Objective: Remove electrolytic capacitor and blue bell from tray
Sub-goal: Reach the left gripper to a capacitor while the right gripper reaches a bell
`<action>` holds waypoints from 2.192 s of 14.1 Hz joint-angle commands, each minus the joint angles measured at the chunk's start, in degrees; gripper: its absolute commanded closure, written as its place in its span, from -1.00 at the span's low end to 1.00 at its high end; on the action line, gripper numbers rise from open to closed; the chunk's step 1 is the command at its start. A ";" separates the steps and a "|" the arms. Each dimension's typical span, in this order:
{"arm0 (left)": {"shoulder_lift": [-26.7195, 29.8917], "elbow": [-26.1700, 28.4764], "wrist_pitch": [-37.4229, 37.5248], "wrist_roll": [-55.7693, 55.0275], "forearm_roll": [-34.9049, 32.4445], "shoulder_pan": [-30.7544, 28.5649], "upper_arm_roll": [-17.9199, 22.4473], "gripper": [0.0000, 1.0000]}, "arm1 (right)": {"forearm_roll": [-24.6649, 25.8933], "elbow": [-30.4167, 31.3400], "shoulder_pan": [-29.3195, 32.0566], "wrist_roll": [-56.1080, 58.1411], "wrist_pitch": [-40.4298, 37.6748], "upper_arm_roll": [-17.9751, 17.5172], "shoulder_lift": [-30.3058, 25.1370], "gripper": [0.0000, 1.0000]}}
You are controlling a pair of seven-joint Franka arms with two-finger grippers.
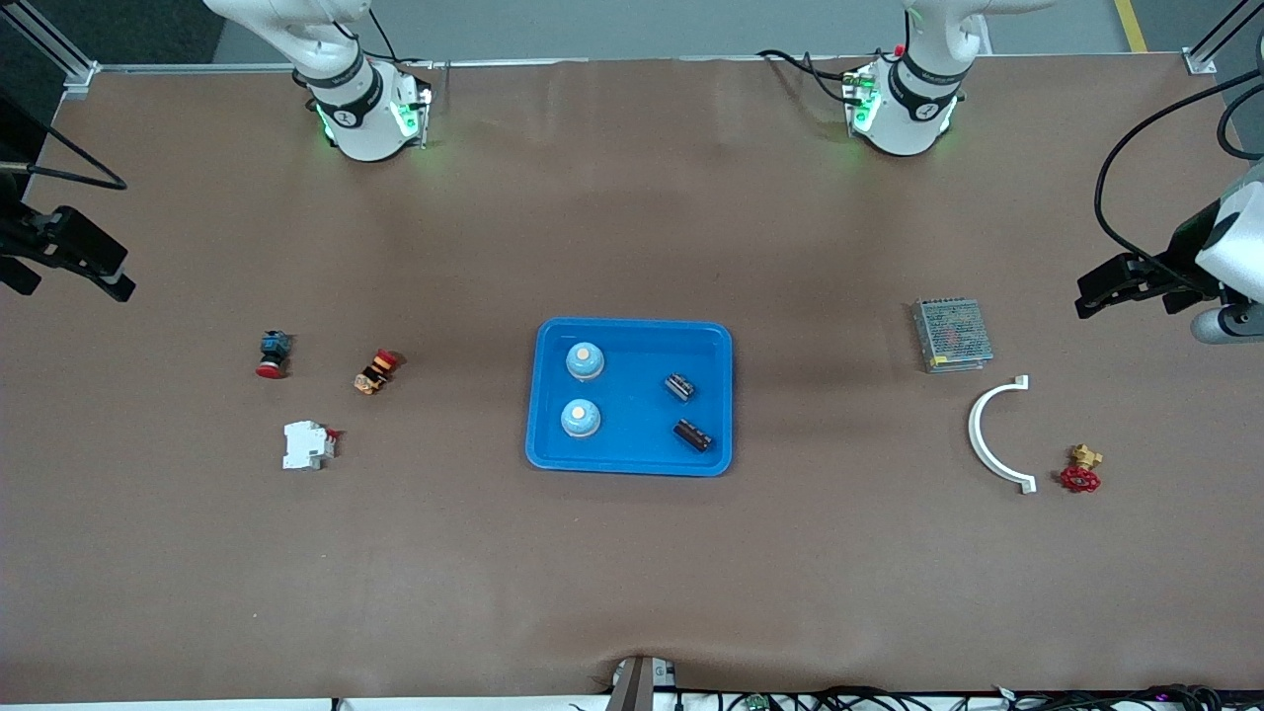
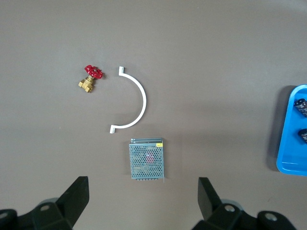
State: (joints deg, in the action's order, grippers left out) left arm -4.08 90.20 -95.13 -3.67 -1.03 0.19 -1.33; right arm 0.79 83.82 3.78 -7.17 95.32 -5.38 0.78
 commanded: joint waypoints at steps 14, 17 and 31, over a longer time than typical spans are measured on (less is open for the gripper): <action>-6.28 0.15 0.82 -30.41 -0.73 13.77 -2.71 -1.00 | -3.85 13.46 -0.07 -5.10 11.28 -0.42 0.54 -1.00; -8.83 -0.20 -0.58 -40.15 0.33 19.30 -2.80 -1.00 | -3.96 18.03 -5.08 -13.63 16.63 -0.34 1.32 -1.00; -30.01 -5.30 -18.06 -83.94 7.71 30.03 -2.71 -1.00 | 2.02 17.52 -24.69 -49.16 33.68 -0.42 21.96 -1.00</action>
State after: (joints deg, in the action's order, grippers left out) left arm -30.54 88.03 -111.96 -84.77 5.71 28.68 -4.40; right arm 2.31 102.80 -19.85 -53.88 126.89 -6.20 19.87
